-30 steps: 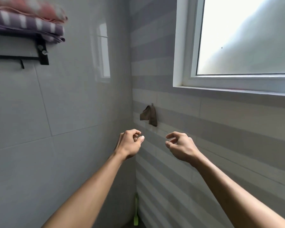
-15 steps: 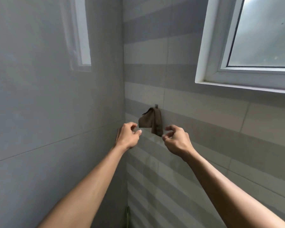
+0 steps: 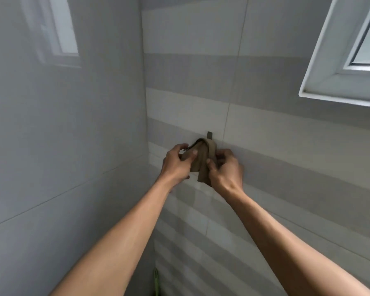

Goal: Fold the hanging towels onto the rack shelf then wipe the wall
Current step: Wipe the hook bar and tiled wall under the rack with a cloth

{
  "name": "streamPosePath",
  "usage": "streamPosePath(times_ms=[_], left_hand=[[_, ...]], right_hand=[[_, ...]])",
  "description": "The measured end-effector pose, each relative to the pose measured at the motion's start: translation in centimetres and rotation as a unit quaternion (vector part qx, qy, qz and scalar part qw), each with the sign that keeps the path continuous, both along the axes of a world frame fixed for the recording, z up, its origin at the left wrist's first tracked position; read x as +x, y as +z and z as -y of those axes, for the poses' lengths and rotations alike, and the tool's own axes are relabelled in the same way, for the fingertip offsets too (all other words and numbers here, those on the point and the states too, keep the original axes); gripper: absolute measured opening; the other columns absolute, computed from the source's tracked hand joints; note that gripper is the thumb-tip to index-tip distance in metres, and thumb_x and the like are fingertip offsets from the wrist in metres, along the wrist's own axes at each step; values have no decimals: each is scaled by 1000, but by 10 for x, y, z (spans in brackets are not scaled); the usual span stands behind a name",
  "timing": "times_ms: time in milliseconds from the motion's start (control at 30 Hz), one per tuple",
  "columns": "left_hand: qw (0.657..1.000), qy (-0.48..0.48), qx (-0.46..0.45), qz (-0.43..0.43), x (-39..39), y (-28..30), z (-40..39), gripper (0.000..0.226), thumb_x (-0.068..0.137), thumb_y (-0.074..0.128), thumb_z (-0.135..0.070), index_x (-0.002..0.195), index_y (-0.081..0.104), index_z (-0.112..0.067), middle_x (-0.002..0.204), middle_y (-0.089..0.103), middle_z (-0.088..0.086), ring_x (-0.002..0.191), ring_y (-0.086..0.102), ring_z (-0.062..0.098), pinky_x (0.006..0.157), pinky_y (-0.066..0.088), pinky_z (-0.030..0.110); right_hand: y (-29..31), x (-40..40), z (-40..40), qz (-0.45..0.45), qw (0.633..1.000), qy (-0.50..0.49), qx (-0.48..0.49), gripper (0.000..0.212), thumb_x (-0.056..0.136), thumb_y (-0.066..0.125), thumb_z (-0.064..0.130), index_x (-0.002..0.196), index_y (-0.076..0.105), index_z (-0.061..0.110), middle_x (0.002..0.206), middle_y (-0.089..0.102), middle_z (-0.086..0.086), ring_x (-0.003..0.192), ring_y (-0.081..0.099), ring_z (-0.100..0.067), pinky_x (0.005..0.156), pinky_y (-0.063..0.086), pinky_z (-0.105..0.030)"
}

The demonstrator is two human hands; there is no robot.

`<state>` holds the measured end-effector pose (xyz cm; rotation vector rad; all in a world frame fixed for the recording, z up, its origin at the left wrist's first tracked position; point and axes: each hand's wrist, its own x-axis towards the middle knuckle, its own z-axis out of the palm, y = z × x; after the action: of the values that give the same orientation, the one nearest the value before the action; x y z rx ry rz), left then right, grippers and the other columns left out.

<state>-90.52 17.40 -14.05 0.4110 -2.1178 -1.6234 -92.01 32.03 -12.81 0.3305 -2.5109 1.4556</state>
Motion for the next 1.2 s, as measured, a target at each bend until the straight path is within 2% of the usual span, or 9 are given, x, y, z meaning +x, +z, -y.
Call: streamPosePath(times_ms=[167,367,600,733,833,900,1000,1100,1200], left_hand=[[997,4,56,-52,-4,0,-3,15,87,68,-36,93,72,-23,91,75,4,89,73,26,75,62,51],[987,28,125,-94,37,24,2,16,86,67,-35,90,71,-20,92,76,9,89,72,28,79,61,52],[976,84,168,-112,149,46,20,9,87,69,-6,84,66,-15,87,68,11,81,63,24,76,55,40],[964,184,122,-149,243,48,21,29,83,67,12,95,69,-15,94,70,9,85,66,22,72,58,38],[947,256,103,-166,324,53,14,38,80,67,17,102,67,-15,96,70,8,79,66,18,57,56,31],[934,297,92,-176,377,52,9,42,78,66,19,102,67,-16,101,71,10,81,67,19,64,57,36],[917,341,105,-176,451,49,2,43,77,68,20,103,68,-14,102,72,12,83,68,20,68,57,36],[904,375,111,-173,510,51,-3,41,77,68,19,102,70,-13,103,72,15,83,69,22,72,59,38],[890,418,90,-162,559,58,-7,30,78,75,11,99,71,-11,97,71,13,79,67,21,71,60,38]], right_hand=[[5,-2,6,-52,997,-37,-52,13,95,59,27,105,67,24,92,74,2,91,68,-25,78,55,-38],[35,37,13,-90,983,31,-157,12,98,56,29,97,66,23,80,67,8,79,63,-15,75,50,-30],[50,109,27,80,940,201,-263,32,101,49,32,100,64,3,89,66,-2,79,60,-15,68,52,-22],[49,178,32,301,816,344,-355,39,93,53,37,106,74,6,109,75,-18,104,69,-37,98,52,-54],[42,232,32,437,673,454,-387,54,94,44,36,123,68,-2,125,66,-29,110,64,-44,107,42,-57],[30,269,35,511,570,486,-421,60,93,41,36,131,61,-6,135,59,-31,120,58,-45,114,36,-57],[10,333,41,579,431,513,-465,47,87,39,28,112,62,-5,119,64,-31,117,61,-42,111,39,-56],[-5,390,47,594,363,565,-443,30,71,57,7,98,64,-6,105,63,-25,111,62,-37,104,46,-54],[-4,444,58,560,370,617,-410,82,55,85,1,131,55,-8,130,58,-31,125,58,-40,104,49,-51]])
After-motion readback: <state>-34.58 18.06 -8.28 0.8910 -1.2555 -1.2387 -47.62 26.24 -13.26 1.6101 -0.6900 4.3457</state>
